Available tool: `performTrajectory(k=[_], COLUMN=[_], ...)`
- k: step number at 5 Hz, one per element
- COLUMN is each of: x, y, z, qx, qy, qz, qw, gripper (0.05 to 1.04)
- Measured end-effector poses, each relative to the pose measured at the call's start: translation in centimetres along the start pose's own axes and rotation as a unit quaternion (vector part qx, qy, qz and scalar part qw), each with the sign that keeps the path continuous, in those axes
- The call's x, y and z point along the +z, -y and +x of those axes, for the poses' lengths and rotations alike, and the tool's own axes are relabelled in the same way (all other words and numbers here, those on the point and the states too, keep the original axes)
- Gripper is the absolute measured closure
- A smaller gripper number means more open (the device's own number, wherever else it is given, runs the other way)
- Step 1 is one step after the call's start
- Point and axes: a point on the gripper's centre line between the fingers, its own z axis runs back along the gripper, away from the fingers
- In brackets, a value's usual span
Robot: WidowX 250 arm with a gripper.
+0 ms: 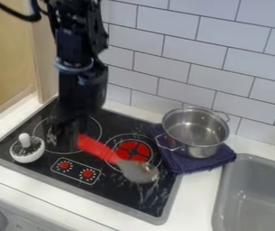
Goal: Move the red fork and place it below the burner
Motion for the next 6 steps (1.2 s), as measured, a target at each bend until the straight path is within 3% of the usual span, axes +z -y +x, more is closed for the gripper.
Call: performTrajectory(k=[1,4,6], x=[-1.1,-4.3,-4.9], y=[0.0,0.5,-0.2], z=[0.2,2.4,2.8], qx=[0.000,-0.033,-0.032], qy=[-0.004,-0.008,-0.006], qz=[0.000,-0.044,-0.049], qw=[1.0000,0.9984,0.9983], gripper=[0.698,0.698,0.708])
